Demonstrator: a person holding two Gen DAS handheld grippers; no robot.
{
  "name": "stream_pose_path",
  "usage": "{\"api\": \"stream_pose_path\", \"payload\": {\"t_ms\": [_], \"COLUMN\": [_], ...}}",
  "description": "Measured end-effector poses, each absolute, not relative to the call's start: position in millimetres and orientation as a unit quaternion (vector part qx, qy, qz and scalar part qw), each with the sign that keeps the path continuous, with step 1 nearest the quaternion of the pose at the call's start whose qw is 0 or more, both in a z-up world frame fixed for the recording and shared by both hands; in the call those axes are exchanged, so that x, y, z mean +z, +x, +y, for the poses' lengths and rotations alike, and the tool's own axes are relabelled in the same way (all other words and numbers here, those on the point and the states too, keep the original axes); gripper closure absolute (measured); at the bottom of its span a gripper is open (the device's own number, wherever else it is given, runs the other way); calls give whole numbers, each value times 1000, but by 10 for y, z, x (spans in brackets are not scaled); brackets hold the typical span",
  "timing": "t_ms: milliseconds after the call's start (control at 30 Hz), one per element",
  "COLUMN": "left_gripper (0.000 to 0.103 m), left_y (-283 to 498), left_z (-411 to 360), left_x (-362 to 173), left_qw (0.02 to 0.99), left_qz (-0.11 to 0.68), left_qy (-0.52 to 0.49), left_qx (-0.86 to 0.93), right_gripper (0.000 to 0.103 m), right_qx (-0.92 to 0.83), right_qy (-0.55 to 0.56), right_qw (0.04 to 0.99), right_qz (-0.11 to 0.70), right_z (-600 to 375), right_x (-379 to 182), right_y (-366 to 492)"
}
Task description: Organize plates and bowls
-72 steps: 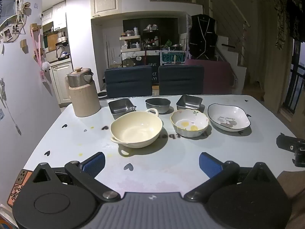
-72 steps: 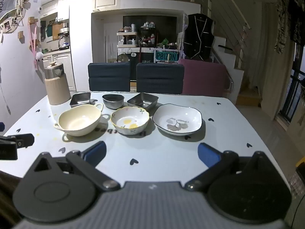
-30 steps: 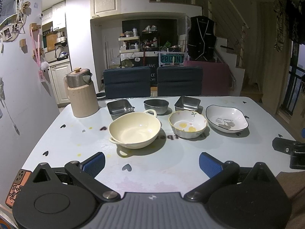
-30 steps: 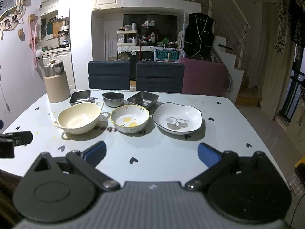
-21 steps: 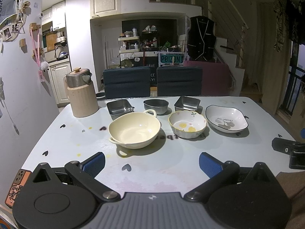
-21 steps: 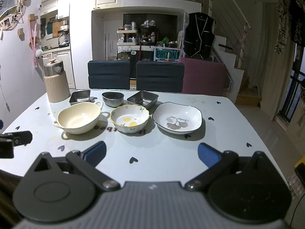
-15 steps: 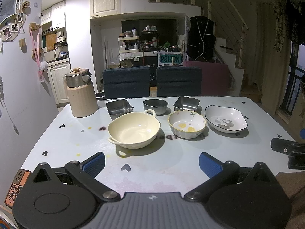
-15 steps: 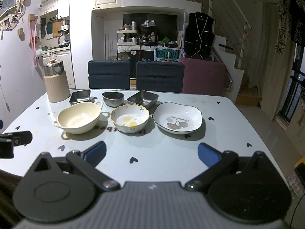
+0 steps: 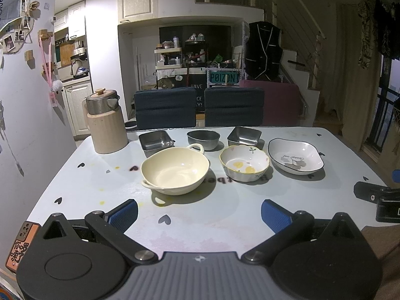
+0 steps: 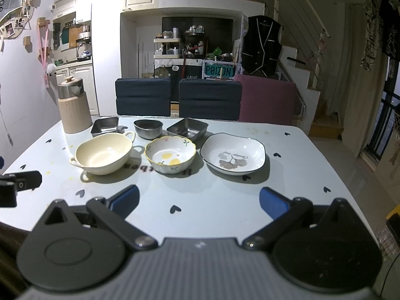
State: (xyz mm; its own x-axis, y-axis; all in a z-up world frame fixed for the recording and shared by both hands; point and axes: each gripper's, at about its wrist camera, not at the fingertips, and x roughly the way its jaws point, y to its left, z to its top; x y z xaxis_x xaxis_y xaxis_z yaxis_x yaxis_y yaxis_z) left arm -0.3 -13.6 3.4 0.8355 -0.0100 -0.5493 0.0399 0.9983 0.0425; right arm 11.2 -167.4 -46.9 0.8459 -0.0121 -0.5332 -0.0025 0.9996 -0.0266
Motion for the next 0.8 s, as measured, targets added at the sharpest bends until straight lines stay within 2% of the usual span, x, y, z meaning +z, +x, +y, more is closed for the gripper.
{"api": "stream_pose_path", "payload": {"t_ms": [800], "left_gripper": [0], "left_y": [16], "left_z": [-146], "left_x": [56], "left_qw": [958], "left_qz": [285], "left_qy": [22], "left_qx": [-14], "right_gripper": [0], "right_qx": [-5], "right_qy": [-10], "right_qw": [960], "right_qz": [280], "right_z": [-1691], "right_x": [-519], "right_y": [97]}}
